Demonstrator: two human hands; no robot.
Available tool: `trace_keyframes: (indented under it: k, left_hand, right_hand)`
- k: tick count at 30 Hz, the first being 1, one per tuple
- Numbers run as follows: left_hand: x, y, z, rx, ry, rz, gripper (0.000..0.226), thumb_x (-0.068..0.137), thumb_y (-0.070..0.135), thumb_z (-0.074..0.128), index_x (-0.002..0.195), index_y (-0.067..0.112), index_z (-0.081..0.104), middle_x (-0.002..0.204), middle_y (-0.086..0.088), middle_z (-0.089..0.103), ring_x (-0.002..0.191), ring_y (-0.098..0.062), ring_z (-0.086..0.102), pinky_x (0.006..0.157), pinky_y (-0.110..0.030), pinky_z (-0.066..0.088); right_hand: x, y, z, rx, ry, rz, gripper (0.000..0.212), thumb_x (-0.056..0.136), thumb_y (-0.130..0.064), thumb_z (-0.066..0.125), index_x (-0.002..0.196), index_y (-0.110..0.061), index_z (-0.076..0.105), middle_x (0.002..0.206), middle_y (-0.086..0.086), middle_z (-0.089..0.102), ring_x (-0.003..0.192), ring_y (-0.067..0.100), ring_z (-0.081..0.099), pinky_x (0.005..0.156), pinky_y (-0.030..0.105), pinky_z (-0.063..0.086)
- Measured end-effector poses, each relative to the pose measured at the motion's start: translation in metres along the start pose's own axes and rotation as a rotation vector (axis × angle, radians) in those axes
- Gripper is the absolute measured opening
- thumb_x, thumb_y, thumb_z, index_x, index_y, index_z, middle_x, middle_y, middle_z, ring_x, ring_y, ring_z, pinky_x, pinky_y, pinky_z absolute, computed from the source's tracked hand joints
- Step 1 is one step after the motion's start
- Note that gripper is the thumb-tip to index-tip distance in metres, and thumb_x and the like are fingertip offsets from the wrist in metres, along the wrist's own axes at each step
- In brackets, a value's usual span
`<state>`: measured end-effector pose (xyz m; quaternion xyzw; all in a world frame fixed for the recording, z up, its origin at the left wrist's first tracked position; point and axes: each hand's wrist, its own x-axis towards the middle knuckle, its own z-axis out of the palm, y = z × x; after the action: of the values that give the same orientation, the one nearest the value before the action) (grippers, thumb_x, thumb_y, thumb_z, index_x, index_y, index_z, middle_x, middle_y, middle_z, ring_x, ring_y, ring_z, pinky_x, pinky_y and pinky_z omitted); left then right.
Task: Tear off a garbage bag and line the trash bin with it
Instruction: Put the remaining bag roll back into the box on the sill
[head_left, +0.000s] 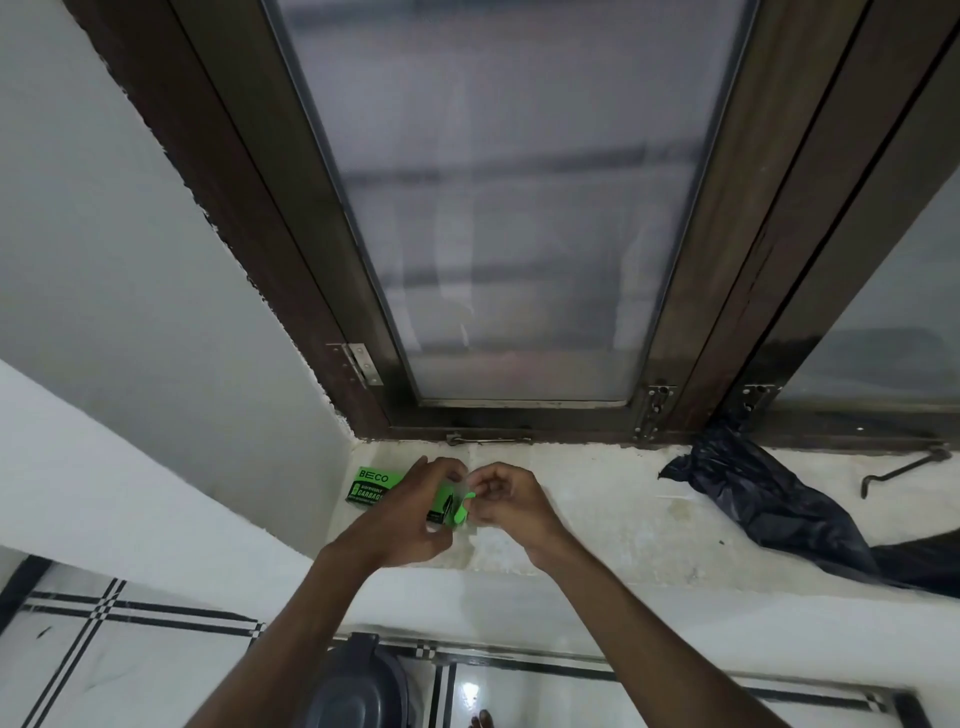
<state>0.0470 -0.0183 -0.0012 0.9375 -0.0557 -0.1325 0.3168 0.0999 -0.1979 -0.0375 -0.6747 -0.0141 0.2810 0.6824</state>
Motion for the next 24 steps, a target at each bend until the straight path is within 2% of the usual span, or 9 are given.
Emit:
trace_keyframes:
  k: [3,6,8,10,13,16,18,21,24]
  left_hand:
    - [-0.004,-0.001,-0.002,0.022,-0.055,-0.056,0.091,0.076,0.022,0.074,0.144,0.048,0.019,0.135,0.011,0.046,0.122,-0.017,0.055,0.099,-0.034,0.051]
    - [-0.004,-0.004,0.001,0.125,-0.01,-0.067,0.102,0.085,0.019,0.072,0.152,0.05,0.002,0.147,0.0,0.048,0.142,-0.028,0.039,0.113,-0.042,0.04]
    - [-0.004,-0.002,0.001,0.205,0.032,-0.067,0.104,0.089,0.025,0.071,0.154,0.047,-0.007,0.148,0.0,0.051,0.146,-0.028,0.034,0.12,-0.039,0.025]
    - [-0.005,0.003,-0.001,0.249,0.056,-0.049,0.108,0.089,0.029,0.071,0.153,0.041,-0.015,0.145,0.006,0.055,0.142,-0.024,0.04,0.122,-0.03,0.012]
    - [-0.007,0.008,-0.002,0.18,0.052,-0.081,0.114,0.088,0.027,0.074,0.154,0.037,-0.018,0.144,0.007,0.055,0.14,-0.025,0.042,0.119,-0.035,0.024]
    - [-0.006,0.003,0.0,0.13,0.06,-0.079,0.127,0.082,0.025,0.079,0.147,0.051,-0.027,0.134,0.002,0.06,0.118,-0.021,0.059,0.102,-0.036,0.048]
    - [-0.005,0.001,-0.001,0.099,0.056,-0.073,0.129,0.082,0.024,0.08,0.145,0.054,-0.028,0.133,0.001,0.061,0.111,-0.018,0.062,0.096,-0.034,0.052]
    - [-0.002,0.004,0.001,0.07,0.047,-0.062,0.128,0.081,0.023,0.08,0.148,0.05,-0.026,0.136,0.005,0.06,0.112,-0.016,0.062,0.096,-0.029,0.051]
    - [0.002,0.008,0.004,0.072,0.046,-0.062,0.128,0.081,0.023,0.081,0.149,0.047,-0.025,0.135,0.005,0.062,0.111,-0.016,0.063,0.096,-0.031,0.052]
  right_hand:
    - [0.001,-0.002,0.008,-0.003,0.029,-0.009,0.037,0.075,0.012,0.074,0.098,-0.016,0.066,0.092,0.009,0.06,0.079,0.014,0.062,0.069,0.032,0.06]
    - [0.002,-0.003,0.016,-0.032,0.051,-0.01,0.037,0.073,0.009,0.076,0.099,-0.015,0.065,0.091,0.007,0.062,0.08,0.014,0.063,0.068,0.028,0.059]
    - [0.003,-0.004,0.019,-0.048,0.096,-0.008,0.037,0.072,0.007,0.077,0.099,-0.015,0.065,0.091,0.004,0.064,0.083,0.015,0.064,0.071,0.029,0.06]
    - [0.004,-0.005,0.022,-0.051,0.119,-0.008,0.037,0.072,0.007,0.077,0.1,-0.015,0.065,0.091,0.003,0.066,0.085,0.016,0.064,0.071,0.03,0.059]
    - [0.003,-0.008,0.026,-0.067,0.121,-0.032,0.038,0.073,0.008,0.074,0.102,-0.014,0.064,0.094,0.004,0.068,0.089,0.016,0.066,0.071,0.026,0.058]
    - [0.001,-0.012,0.031,-0.063,0.145,-0.023,0.046,0.074,0.009,0.072,0.108,-0.019,0.059,0.098,0.003,0.066,0.095,0.02,0.067,0.075,0.034,0.062]
    - [-0.002,-0.013,0.031,-0.028,0.162,-0.004,0.052,0.072,0.009,0.074,0.111,-0.021,0.055,0.097,0.003,0.064,0.094,0.018,0.067,0.077,0.04,0.063]
    - [-0.003,-0.012,0.024,-0.049,0.147,0.01,0.058,0.072,0.005,0.075,0.115,-0.025,0.053,0.096,0.004,0.066,0.095,0.021,0.067,0.082,0.044,0.061]
    - [-0.002,-0.011,0.019,0.044,0.119,0.059,0.06,0.073,0.009,0.072,0.12,-0.022,0.052,0.098,0.012,0.066,0.094,0.025,0.067,0.084,0.046,0.06]
